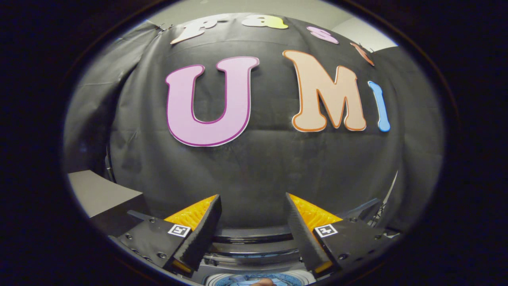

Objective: Put the clothes into the washing machine and then close the washing machine lid.

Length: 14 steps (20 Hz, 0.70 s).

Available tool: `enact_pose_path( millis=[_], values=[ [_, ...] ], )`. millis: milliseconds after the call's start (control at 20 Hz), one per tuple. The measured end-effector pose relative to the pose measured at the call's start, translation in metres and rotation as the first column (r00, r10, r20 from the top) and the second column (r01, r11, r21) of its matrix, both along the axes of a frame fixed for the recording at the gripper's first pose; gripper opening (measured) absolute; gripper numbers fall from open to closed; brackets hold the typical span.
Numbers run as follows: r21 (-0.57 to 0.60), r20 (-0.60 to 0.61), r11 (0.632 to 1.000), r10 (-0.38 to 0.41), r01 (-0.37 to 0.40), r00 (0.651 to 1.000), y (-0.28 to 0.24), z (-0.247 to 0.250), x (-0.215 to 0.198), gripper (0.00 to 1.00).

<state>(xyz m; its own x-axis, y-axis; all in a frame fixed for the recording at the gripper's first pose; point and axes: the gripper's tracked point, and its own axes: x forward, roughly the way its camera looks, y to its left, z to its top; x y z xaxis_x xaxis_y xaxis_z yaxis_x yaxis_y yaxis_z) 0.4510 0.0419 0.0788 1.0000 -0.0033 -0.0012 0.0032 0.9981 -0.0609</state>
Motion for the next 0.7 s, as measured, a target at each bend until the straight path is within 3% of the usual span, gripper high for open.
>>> enact_pose_path(
  millis=[700],
  values=[
    [-0.003,-0.013,1.0,-0.004,0.004,1.0,-0.001,-0.006,-0.013,0.98]
  ],
)
